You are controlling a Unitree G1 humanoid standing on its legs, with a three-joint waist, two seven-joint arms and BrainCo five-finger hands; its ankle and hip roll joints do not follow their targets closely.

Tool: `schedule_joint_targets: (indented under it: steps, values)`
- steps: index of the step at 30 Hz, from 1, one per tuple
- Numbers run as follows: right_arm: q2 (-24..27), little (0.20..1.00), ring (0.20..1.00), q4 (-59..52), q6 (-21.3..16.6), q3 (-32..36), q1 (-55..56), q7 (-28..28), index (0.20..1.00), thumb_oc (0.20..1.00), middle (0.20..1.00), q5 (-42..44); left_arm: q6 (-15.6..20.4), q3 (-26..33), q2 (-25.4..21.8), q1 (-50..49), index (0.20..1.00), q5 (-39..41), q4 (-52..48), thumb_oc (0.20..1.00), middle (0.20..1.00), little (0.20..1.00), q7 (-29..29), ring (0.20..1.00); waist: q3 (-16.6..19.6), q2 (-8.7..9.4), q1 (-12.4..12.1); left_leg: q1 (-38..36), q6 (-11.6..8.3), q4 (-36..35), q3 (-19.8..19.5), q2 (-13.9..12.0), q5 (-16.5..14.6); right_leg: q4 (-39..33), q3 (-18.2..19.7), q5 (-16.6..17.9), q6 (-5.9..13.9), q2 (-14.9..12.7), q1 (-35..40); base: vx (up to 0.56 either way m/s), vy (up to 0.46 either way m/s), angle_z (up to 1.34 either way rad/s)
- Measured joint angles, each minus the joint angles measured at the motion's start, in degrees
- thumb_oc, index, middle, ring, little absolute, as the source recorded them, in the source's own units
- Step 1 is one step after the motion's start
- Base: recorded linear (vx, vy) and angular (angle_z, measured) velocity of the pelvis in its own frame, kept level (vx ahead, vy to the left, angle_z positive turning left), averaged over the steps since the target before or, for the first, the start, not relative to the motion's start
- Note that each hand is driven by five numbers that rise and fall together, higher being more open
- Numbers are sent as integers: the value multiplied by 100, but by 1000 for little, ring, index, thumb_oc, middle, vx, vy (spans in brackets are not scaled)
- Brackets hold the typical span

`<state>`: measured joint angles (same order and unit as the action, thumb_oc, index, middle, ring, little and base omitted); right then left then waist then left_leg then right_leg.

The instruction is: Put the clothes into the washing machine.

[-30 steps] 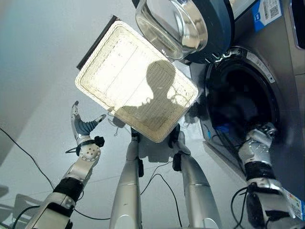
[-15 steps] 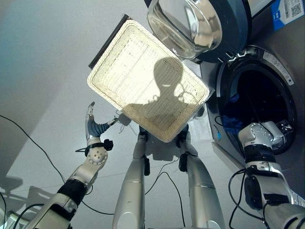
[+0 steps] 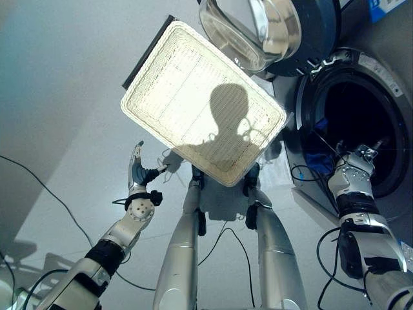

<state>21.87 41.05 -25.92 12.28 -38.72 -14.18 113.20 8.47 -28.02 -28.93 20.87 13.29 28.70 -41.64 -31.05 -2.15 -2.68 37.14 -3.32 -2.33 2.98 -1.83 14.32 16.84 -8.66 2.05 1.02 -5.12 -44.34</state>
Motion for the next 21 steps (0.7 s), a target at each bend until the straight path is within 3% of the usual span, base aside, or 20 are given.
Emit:
schedule_joint_targets:
  steps: [2, 8, 11, 16, 21]
  values:
    - [-21, 1000, 1000, 262, -2, -48, 9, 185, 1000, 1000, 1000, 0, 7, -1, 110, 14, 1000, 3, 65, 1000, 1000, 1000, 25, 1000, 0, -1, 25, -12, 52, -26, -7, -2, 40, -17, -20, -2, -16, 2, 16, -23, 11, 2]
    - [102, 1000, 1000, 967, -26, -442, -138, 838, 1000, 1000, 1000, -203, 219, -38, 192, 43, 1000, 551, 267, 1000, 1000, 1000, 832, 1000, 0, -83, 17, -127, 44, -40, -27, -9, 33, -71, -124, -5, -41, -13, 183, -35, 53, 4]
    - [93, 1000, 1000, 1384, 335, -432, -127, 1557, 1000, 1000, 1000, -221, 388, -38, 160, -28, 1000, 950, 518, 1000, 1000, 1000, 1258, 1000, 13, -174, -17, -164, 27, -41, -43, -6, 19, -35, -134, -49, -11, -19, 221, -39, 85, 5]
    - [-268, 1000, 1000, 1396, 646, -491, 302, 2156, 1000, 1000, 1000, -240, 648, 284, 402, -245, 1000, 1582, 742, 1000, 1000, 1000, 1583, 1000, 19, -194, 8, -162, 32, -62, -40, 8, 17, 6, -126, -49, -11, -43, 195, -45, 116, 0]
    - [-593, 1000, 1000, 1427, 975, -698, 634, 2307, 1000, 1000, 1000, -818, 773, 450, 728, -323, 1000, 1737, 1168, 1000, 1000, 1000, 1835, 1000, 15, -208, 14, -186, 44, -119, -43, 4, 33, -21, -125, -49, -14, -37, 210, -46, 108, 0]
